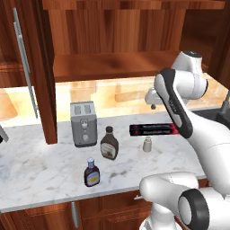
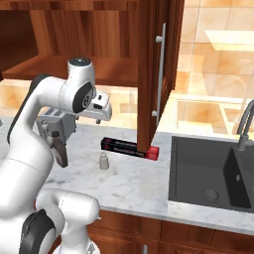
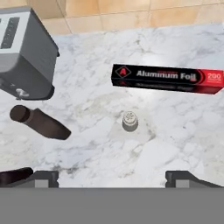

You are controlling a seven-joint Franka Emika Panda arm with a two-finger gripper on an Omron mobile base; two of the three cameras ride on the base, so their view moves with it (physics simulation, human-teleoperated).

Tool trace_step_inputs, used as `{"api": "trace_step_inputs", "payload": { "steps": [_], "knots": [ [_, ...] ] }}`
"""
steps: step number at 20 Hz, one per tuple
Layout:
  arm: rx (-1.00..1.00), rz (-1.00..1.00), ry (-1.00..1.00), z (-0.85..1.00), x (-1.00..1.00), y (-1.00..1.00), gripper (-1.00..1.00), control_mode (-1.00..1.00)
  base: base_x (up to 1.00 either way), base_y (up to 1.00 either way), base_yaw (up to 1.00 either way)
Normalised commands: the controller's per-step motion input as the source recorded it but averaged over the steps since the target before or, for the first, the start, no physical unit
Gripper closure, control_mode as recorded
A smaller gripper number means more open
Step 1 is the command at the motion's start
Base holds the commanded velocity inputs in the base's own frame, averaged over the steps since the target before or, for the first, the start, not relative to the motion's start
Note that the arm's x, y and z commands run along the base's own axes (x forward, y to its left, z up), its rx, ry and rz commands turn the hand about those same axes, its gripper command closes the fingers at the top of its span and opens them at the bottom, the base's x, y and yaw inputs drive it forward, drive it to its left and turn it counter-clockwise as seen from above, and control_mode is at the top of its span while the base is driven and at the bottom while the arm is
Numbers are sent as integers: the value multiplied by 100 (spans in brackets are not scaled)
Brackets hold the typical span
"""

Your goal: There are various items on the counter. Only move the condiments/shakers into the cabinet.

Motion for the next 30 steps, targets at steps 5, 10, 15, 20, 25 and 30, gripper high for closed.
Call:
{"api": "trace_step_inputs", "payload": {
  "steps": [5, 10, 15, 20, 25, 30],
  "knots": [
    [0, 0, 0, -50, -18, -34, -100, -100, 0, 0, 0],
    [0, 0, 3, -70, -1, -5, -100, -100, 0, 0, 0],
    [0, 0, 7, -62, 7, 0, -100, -100, 0, 0, 0],
    [0, 0, 1, -47, 21, 0, -100, -100, 0, 0, 0],
    [0, 0, 0, -28, 30, 0, -100, -100, 0, 0, 0],
    [-3, 0, 0, -25, 33, 2, -100, -100, 0, 0, 0]
  ]
}}
